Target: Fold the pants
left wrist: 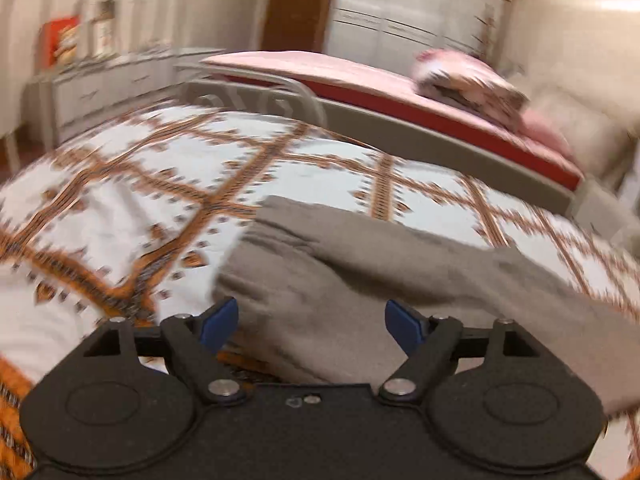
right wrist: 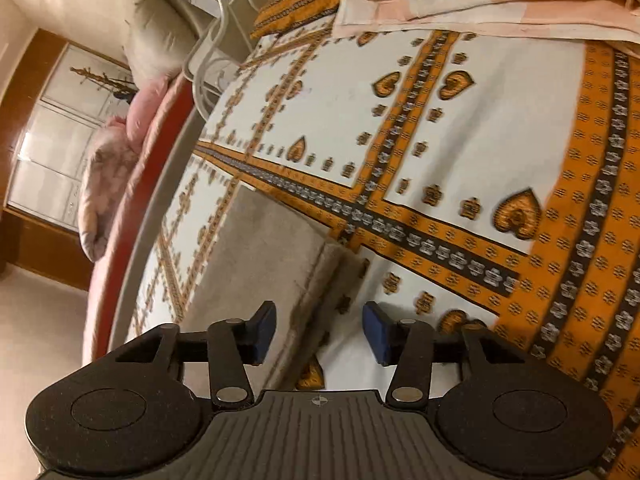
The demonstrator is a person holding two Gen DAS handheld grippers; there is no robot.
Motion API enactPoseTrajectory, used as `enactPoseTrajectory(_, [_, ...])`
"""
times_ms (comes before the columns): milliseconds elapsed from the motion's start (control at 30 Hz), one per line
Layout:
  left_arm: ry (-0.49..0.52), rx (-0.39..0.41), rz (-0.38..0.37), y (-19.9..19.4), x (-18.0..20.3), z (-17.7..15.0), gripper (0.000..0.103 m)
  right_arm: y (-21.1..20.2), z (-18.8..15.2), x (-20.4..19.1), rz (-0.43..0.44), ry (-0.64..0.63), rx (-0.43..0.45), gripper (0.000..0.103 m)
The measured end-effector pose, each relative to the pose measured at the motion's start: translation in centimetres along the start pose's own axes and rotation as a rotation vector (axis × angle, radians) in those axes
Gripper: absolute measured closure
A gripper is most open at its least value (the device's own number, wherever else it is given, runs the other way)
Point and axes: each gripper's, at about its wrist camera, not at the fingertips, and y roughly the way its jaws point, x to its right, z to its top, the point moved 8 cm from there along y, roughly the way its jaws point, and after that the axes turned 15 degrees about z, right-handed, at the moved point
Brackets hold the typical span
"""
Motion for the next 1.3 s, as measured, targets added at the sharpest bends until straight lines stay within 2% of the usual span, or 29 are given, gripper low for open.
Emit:
enactPoseTrajectory(167, [-0.198, -0.084, -0.06, 0.1, -2.9, -0.4, 0.047, 0.7, -0.3, -1.0, 0.009, -0.027, -0.024, 0.05])
enactPoseTrajectory(267, [-0.282, -0.114, -0.121, 0.4, -3.5, -0.7, 0.049, 0.7, -0.4, -0.9, 0.02, -0.018, -0.036, 0.05])
enactPoseTrajectory(367, [-0.305, -0.157, -0.132, 1.7, -3.4, -0.9, 0.053, 0.6, -0.4, -0.6, 0.035, 0.0, -0.035, 0.05])
enactPoseTrajectory(400, [-0.309, -0.156, -0.135, 2.1, -3.3, -0.7, 0.059, 0.6, -0.4, -0.5, 0.037, 0.003, -0.034, 0.05])
enactPoseTrajectory(433, [-0.308, -0.144, -0.127, 2.2, -3.2, -0.5, 0.073, 0.4, -0.4, -0.5, 0.037, 0.003, -0.034, 0.05])
enactPoseTrajectory(500, [-0.285, -0.122, -0.115, 2.4, -2.6, -0.1, 0.075, 0.4, -0.3, -0.6, 0.034, 0.001, -0.032, 0.05])
enactPoseTrajectory(567, [-0.263, -0.136, -0.086, 3.2, -2.4, -0.3, 0.075, 0.4, -0.3, -0.6, 0.031, -0.004, -0.032, 0.05])
enactPoseTrajectory(600, [-0.259, -0.133, -0.081, 3.5, -2.3, -0.3, 0.08, 0.5, -0.3, -0.6, 0.029, -0.007, -0.033, 0.05])
enactPoseTrajectory(633, [-0.252, -0.113, -0.073, 3.4, -2.3, 0.0, 0.09, 0.5, -0.3, -0.6, 0.028, -0.007, -0.033, 0.05])
enactPoseTrajectory(767, [-0.197, 0.02, -0.1, 2.9, -1.5, 2.0, 0.091, 0.5, -0.4, -0.7, 0.029, -0.008, -0.033, 0.049])
enactPoseTrajectory(833, [-0.187, 0.113, -0.129, 1.7, -1.2, 3.4, 0.091, 0.5, -0.4, -0.7, 0.031, -0.007, -0.031, 0.049])
enactPoseTrajectory(900, [-0.14, 0.192, -0.099, 0.2, -0.9, 4.0, 0.091, 0.5, -0.5, -0.8, 0.031, -0.008, -0.033, 0.048])
enactPoseTrajectory(933, [-0.097, 0.166, -0.05, 0.8, -0.7, 3.4, 0.091, 0.6, -0.4, -0.8, 0.031, -0.014, -0.035, 0.048])
enactPoseTrajectory(1000, [0.011, -0.034, 0.055, 4.7, -1.0, 0.0, 0.091, 0.7, -0.4, -0.8, 0.032, -0.016, -0.039, 0.048])
enactPoseTrajectory(1033, [-0.019, -0.076, 0.043, 5.6, -1.6, -1.1, 0.09, 0.7, -0.4, -0.8, 0.035, -0.011, -0.039, 0.047])
enactPoseTrajectory(1133, [-0.005, -0.028, 0.034, 4.0, -1.6, -0.2, 0.087, 0.7, -0.4, -0.9, 0.05, 0.006, -0.034, 0.041])
enactPoseTrajectory(1233, [-0.034, -0.045, 0.038, 2.9, -1.7, -0.7, 0.084, 0.7, -0.4, -1.2, 0.049, -0.013, -0.047, 0.039])
enactPoseTrajectory(1300, [-0.058, 0.007, 0.063, 1.4, -2.1, 0.2, 0.083, 0.6, -0.5, -1.3, 0.05, -0.015, -0.055, 0.039])
